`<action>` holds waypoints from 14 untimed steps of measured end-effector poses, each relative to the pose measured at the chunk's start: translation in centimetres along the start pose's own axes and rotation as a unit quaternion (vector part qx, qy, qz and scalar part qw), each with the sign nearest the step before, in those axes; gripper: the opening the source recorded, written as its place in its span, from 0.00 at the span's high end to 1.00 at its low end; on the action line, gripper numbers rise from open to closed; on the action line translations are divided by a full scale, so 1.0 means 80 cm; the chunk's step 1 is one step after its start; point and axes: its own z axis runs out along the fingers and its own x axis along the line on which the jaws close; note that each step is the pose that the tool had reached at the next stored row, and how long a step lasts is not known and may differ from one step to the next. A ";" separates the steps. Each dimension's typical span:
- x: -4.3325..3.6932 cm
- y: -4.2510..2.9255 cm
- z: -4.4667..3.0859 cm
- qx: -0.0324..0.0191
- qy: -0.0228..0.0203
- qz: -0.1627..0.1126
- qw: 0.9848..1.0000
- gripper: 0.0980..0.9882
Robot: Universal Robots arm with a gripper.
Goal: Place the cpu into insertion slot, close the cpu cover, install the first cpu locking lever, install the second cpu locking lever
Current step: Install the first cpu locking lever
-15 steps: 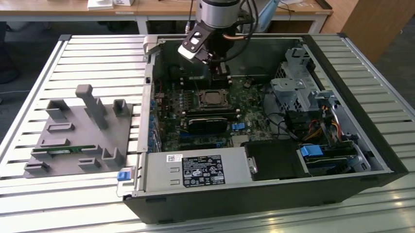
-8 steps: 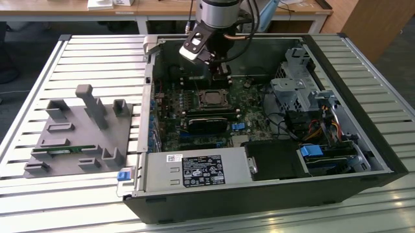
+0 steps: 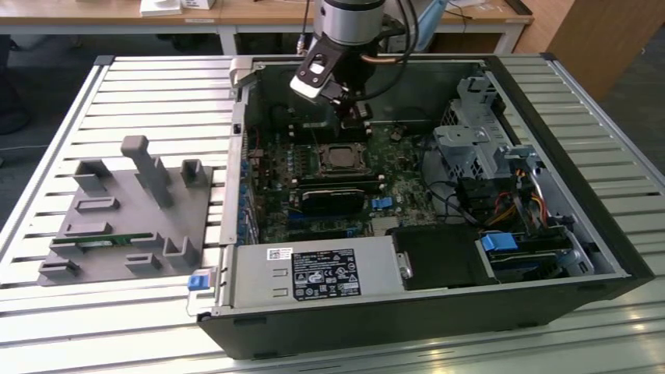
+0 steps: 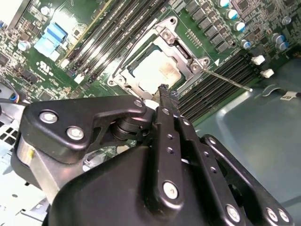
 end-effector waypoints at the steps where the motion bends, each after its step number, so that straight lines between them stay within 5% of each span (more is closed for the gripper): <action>1: 0.000 0.0000 0.0000 0.000 0.000 -0.004 1.000 0.99; 14: 0.000 0.0000 0.0000 0.001 0.002 -0.056 0.998 0.99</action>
